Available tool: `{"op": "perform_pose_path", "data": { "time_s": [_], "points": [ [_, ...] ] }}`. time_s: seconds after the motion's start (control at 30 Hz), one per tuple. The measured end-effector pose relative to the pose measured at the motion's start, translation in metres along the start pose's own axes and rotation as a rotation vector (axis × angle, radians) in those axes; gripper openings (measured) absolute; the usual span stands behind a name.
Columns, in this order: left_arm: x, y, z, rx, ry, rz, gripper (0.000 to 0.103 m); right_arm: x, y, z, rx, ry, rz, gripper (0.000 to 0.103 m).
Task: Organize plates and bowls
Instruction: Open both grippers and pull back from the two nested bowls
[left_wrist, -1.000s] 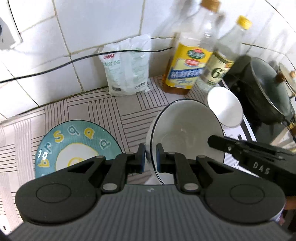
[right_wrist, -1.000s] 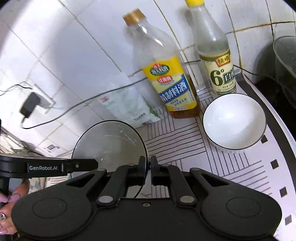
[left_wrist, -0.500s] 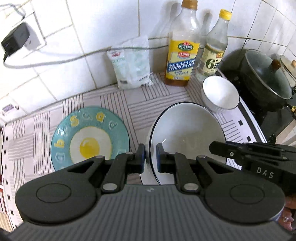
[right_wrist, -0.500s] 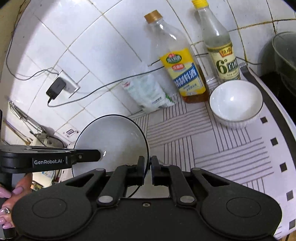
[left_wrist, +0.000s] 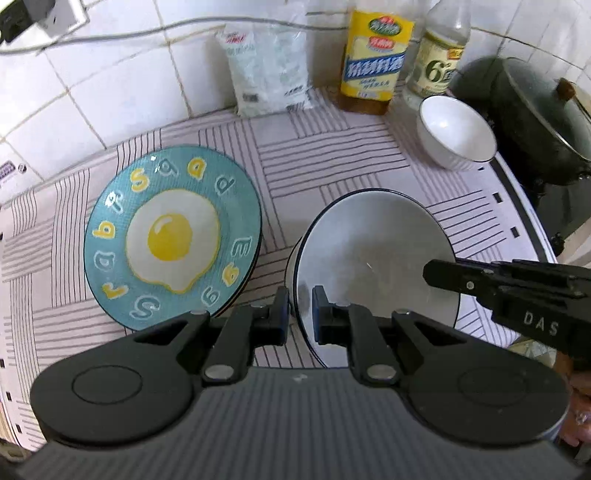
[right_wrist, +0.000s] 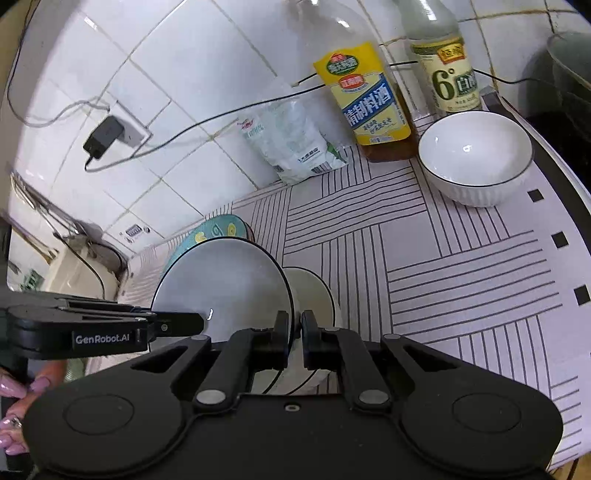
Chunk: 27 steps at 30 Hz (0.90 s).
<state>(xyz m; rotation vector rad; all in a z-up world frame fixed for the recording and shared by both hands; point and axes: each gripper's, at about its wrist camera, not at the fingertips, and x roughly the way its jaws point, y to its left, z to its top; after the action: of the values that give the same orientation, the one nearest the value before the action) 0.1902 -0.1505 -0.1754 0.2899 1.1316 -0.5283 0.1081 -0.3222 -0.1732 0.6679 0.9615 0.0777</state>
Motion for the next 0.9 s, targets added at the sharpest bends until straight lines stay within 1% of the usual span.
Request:
{"op": "perform_pose_path", "data": {
  "time_s": [0.17, 0.27, 0.53, 0.6, 0.67, 0.77, 0.9],
  "points": [
    [0.018, 0.009, 0.004, -0.055, 0.051, -0.014, 0.011, 0.009, 0.004, 0.001, -0.057, 0.009, -0.034, 0.011],
    [0.027, 0.011, 0.007, -0.075, 0.083, -0.018, 0.011, 0.014, 0.003, 0.005, -0.065, 0.009, -0.043, 0.01],
    [0.041, 0.01, 0.014, -0.066, 0.139, -0.01, 0.013, 0.021, 0.009, 0.006, -0.137, 0.016, -0.088, 0.01],
    [0.044, 0.01, 0.015, -0.063, 0.149, -0.013, 0.014, 0.023, 0.014, 0.005, -0.177, 0.014, -0.108, 0.01],
    [0.046, 0.013, 0.016, -0.085, 0.158, -0.024, 0.015, 0.024, 0.015, 0.005, -0.204, 0.015, -0.119, 0.01],
    [0.049, 0.015, 0.017, -0.098, 0.164, -0.035, 0.016, 0.025, 0.011, 0.006, -0.197, 0.016, -0.108, 0.01],
    [0.049, 0.01, 0.017, -0.079, 0.155, -0.026, 0.017, 0.027, 0.016, 0.005, -0.29, 0.002, -0.156, 0.011]
  ]
}}
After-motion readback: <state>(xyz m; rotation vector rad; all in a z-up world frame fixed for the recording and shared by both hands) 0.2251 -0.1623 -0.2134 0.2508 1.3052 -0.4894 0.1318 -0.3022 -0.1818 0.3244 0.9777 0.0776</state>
